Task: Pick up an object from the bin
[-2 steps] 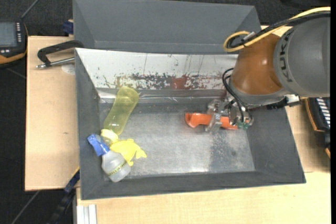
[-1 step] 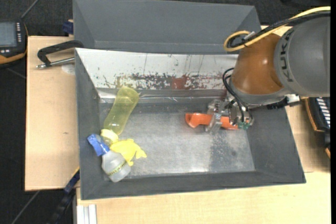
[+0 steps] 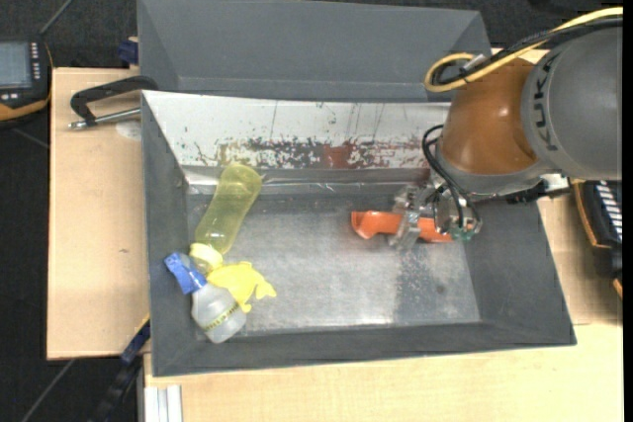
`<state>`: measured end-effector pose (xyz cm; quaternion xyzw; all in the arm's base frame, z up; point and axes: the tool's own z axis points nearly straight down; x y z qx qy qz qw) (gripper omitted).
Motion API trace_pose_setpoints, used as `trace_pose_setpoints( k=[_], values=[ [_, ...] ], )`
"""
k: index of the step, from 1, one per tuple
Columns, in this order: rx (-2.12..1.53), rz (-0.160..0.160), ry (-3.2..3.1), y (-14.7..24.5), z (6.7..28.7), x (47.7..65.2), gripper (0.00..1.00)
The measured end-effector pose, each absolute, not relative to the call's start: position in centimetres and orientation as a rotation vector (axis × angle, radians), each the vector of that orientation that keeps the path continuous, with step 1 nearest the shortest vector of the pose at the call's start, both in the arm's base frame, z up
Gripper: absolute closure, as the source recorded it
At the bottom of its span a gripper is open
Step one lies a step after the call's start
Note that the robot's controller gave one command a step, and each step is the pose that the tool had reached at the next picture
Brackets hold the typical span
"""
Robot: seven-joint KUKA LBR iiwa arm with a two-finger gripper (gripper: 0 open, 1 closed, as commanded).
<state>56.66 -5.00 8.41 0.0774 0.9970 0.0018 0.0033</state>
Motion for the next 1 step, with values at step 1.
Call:
trace_pose_setpoints(
  k=[1],
  values=[
    [0.242, 0.006, 3.12, -5.01, 10.94, 56.79, 1.0]
  ],
)
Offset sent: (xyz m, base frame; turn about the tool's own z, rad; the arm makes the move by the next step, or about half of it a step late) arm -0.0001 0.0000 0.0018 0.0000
